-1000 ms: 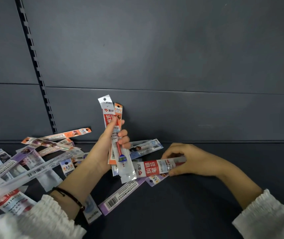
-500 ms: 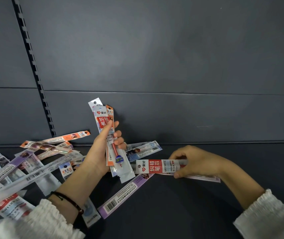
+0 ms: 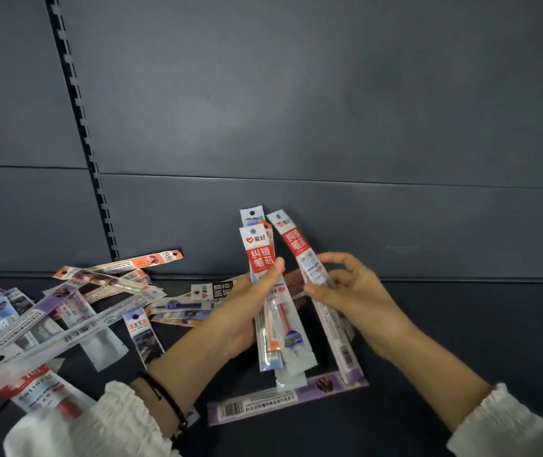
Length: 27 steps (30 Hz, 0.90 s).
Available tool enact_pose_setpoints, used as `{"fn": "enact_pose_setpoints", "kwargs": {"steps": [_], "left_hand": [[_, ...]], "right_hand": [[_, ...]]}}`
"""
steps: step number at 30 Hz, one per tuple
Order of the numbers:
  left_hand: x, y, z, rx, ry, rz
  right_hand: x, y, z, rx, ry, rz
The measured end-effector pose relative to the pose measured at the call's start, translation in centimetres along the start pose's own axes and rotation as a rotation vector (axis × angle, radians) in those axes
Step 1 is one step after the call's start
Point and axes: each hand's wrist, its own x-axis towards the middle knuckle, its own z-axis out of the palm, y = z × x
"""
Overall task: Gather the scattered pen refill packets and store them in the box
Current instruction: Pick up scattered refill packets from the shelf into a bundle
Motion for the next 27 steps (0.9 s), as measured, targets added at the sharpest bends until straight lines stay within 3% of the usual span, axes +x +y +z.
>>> {"fn": "enact_pose_setpoints", "kwargs": {"steps": [10, 16, 18, 22, 27], "left_hand": [[0.5, -0.6, 0.1, 0.076, 0.051, 0.048], [1.2, 1.0, -1.4, -0.157, 0.065, 0.075], [1.4, 1.8, -2.5, -0.240, 0.153, 0.069], [1.6, 2.7, -4.0, -0.343, 0.221, 0.137], [1.4, 2.8, -4.3, -0.386, 0.131, 0.186]], "right_hand": [[0.0, 0.4, 1.8, -0.063, -0.058, -0.083], [0.5, -0.2, 0.2, -0.149, -0.130, -0.102], [0.6, 0.0, -1.0, -0.303, -0.222, -0.061], [-0.2, 0.2, -2.4, -0.782, -0.602, -0.088], [-0.9, 0.2, -1.2, -0.844, -0.756, -0.136]]}}
